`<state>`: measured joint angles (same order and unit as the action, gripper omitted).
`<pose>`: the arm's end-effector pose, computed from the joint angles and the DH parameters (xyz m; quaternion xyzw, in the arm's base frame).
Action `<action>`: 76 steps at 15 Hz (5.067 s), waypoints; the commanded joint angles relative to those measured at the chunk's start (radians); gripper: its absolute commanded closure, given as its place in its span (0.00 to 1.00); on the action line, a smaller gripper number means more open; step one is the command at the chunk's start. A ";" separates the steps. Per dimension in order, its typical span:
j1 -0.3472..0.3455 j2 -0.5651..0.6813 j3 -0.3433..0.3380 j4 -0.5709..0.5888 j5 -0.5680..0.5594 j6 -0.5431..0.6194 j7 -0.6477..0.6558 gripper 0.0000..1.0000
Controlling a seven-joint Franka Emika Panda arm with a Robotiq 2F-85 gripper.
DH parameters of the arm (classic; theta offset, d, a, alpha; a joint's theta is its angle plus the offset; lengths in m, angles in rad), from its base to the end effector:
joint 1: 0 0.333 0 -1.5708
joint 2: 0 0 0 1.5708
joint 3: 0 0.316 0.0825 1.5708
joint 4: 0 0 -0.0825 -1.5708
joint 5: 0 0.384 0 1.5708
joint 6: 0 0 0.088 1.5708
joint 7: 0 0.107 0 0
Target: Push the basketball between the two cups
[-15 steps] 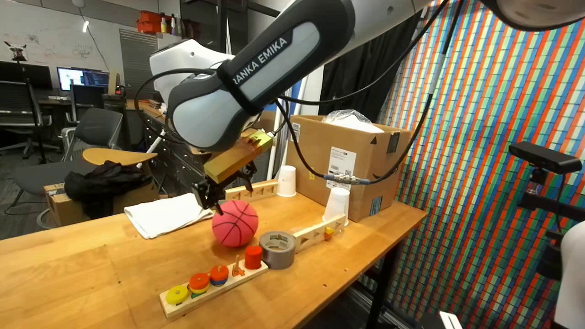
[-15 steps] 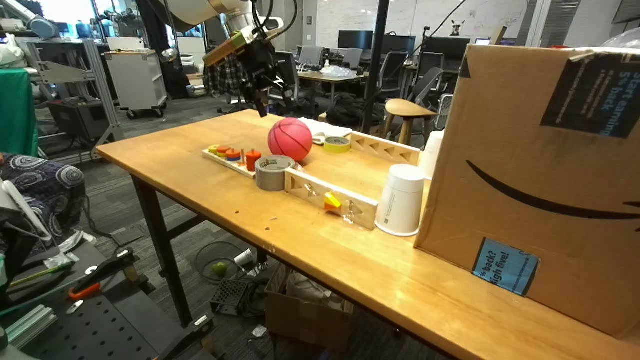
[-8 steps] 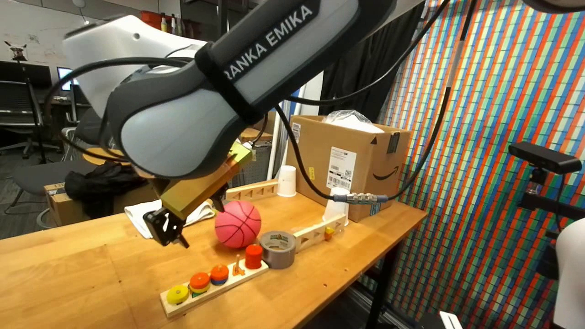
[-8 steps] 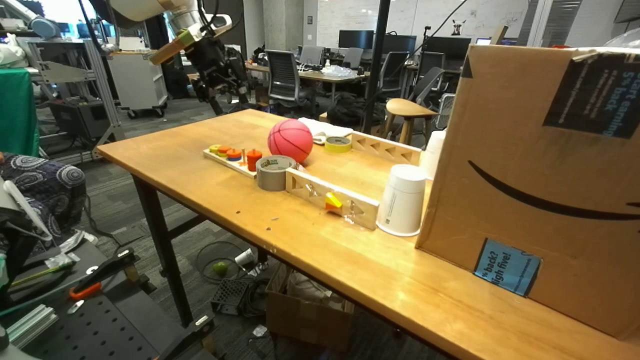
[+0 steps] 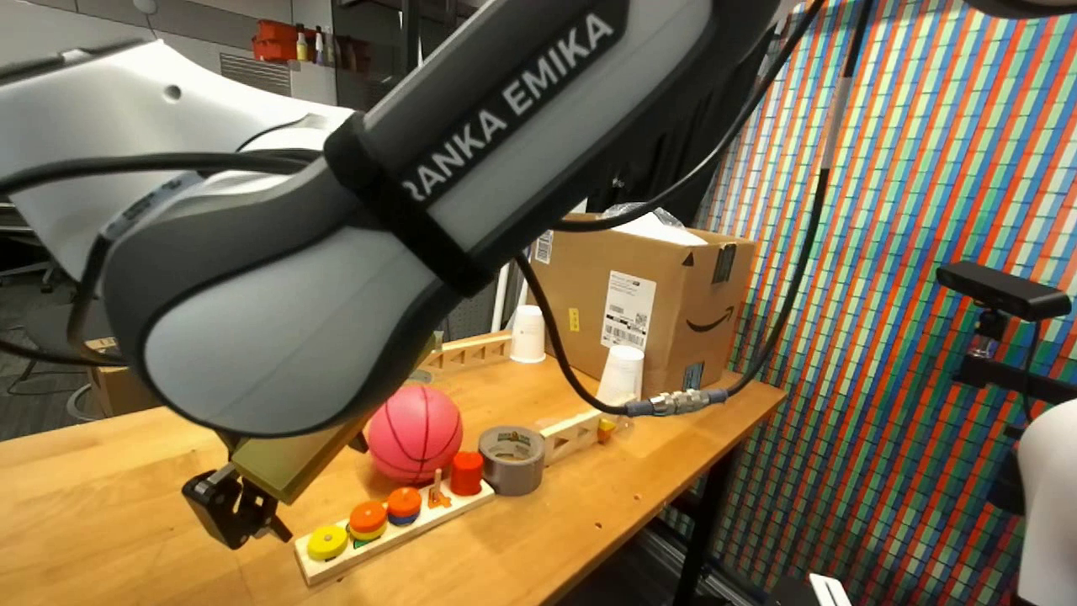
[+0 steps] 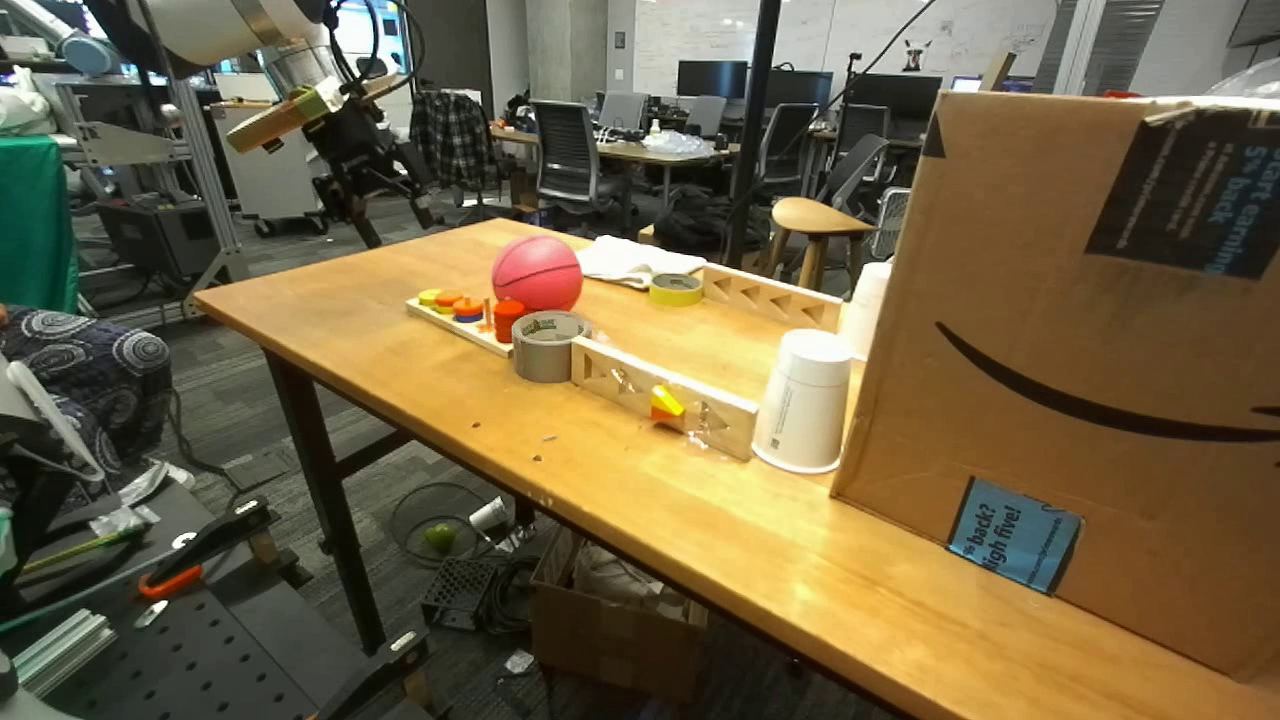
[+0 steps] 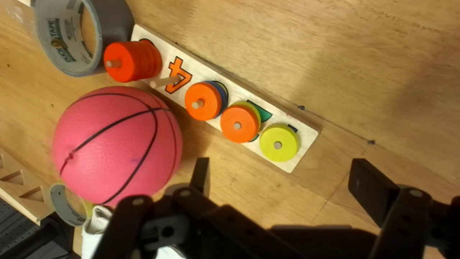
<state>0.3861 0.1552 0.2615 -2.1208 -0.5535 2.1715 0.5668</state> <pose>0.4570 0.3179 0.3372 0.9577 0.2038 0.0763 0.1882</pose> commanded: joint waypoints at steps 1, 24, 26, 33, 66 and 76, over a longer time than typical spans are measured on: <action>-0.010 -0.022 0.001 -0.032 0.020 0.092 -0.013 0.00; 0.000 0.224 -0.056 0.201 0.077 0.170 -0.146 0.00; -0.012 0.246 -0.077 0.212 0.098 0.172 -0.172 0.00; -0.051 0.197 -0.227 0.270 0.029 0.023 -0.206 0.00; -0.133 -0.023 -0.079 -0.063 -0.011 -0.052 -0.104 0.00; -0.215 -0.023 -0.155 -0.055 0.074 -0.032 -0.168 0.00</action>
<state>0.1827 0.1511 0.1145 -2.1782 -0.5289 2.1250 0.4417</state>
